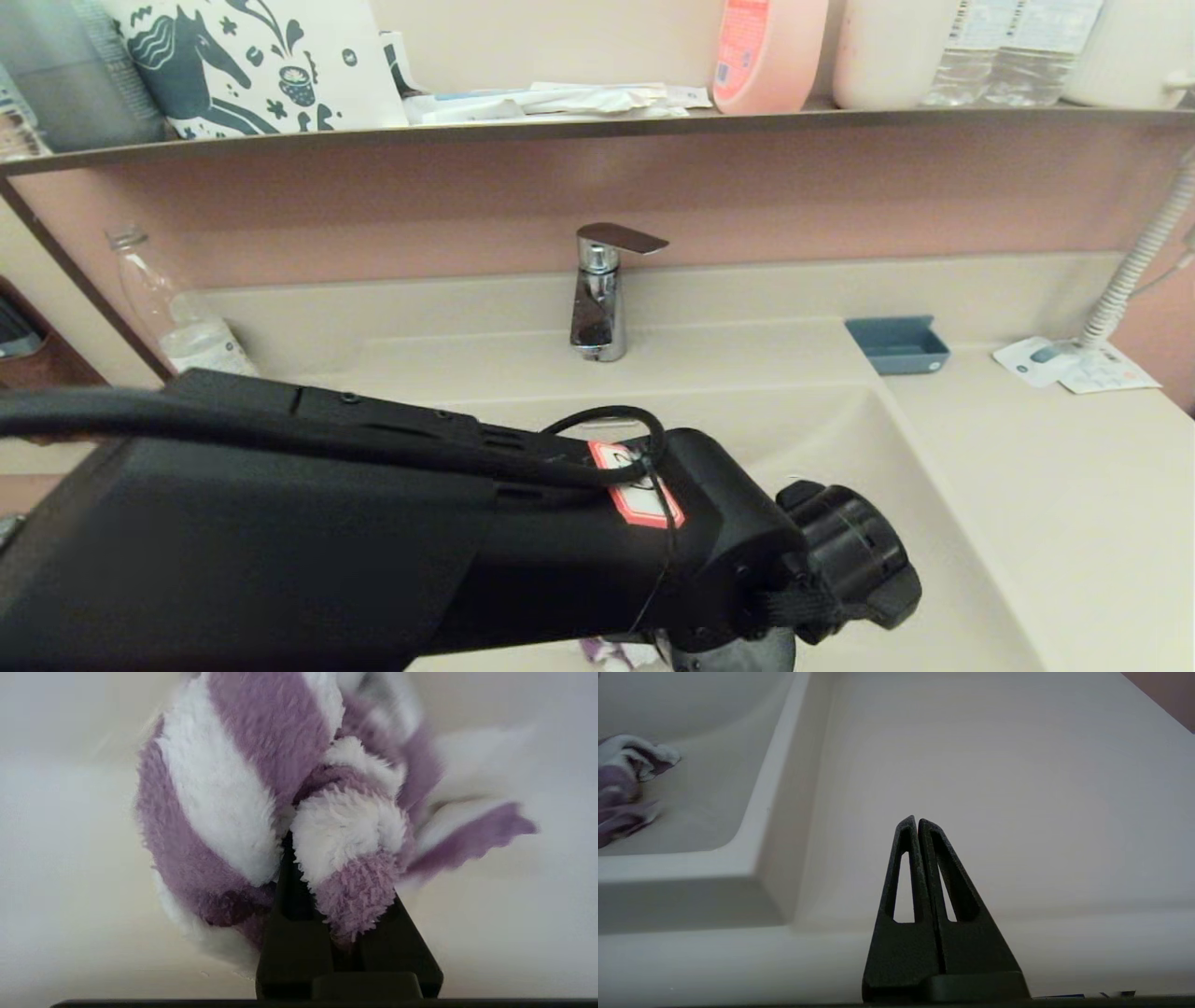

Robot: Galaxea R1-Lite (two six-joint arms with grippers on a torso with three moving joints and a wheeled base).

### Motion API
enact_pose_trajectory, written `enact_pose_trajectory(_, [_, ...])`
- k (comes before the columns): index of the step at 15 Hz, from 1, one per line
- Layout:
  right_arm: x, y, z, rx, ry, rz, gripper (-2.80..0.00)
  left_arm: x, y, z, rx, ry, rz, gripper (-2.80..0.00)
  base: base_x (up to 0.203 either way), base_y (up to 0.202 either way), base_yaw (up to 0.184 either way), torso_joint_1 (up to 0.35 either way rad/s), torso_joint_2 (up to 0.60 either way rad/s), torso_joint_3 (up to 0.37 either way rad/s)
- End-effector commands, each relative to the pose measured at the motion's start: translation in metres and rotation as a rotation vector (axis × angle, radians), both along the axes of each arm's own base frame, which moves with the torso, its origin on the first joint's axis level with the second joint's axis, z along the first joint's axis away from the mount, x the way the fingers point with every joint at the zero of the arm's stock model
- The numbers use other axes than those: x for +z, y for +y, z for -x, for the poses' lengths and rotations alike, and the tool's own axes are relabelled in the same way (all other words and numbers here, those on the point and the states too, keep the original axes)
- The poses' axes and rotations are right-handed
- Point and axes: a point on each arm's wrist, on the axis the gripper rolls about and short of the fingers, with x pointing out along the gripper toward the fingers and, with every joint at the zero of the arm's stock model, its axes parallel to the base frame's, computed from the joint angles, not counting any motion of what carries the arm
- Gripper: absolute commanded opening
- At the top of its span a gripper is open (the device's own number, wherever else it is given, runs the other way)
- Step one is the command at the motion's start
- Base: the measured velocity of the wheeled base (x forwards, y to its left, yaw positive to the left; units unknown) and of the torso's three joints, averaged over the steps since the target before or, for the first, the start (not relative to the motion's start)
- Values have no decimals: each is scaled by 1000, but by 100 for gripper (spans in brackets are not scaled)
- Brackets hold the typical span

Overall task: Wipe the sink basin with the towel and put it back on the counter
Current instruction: Wipe the sink

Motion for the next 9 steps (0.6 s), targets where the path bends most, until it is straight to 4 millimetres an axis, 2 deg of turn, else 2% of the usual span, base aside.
enact_pose_trajectory(1, [0, 0, 0, 1, 1, 0, -280, 18, 27, 14, 30, 86, -56, -280, 0, 0, 0, 0, 0, 0])
enact_pose_trajectory(4, [0, 0, 0, 1, 1, 0, -280, 9, 64, 22, 72, 187, -218, -280, 0, 0, 0, 0, 0, 0])
enact_pose_trajectory(6, [0, 0, 0, 1, 1, 0, -280, 30, 90, 31, 84, 191, -201, -280, 0, 0, 0, 0, 0, 0])
enact_pose_trajectory(9, [0, 0, 0, 1, 1, 0, -280, 77, 124, 46, 75, 194, -80, -280, 0, 0, 0, 0, 0, 0])
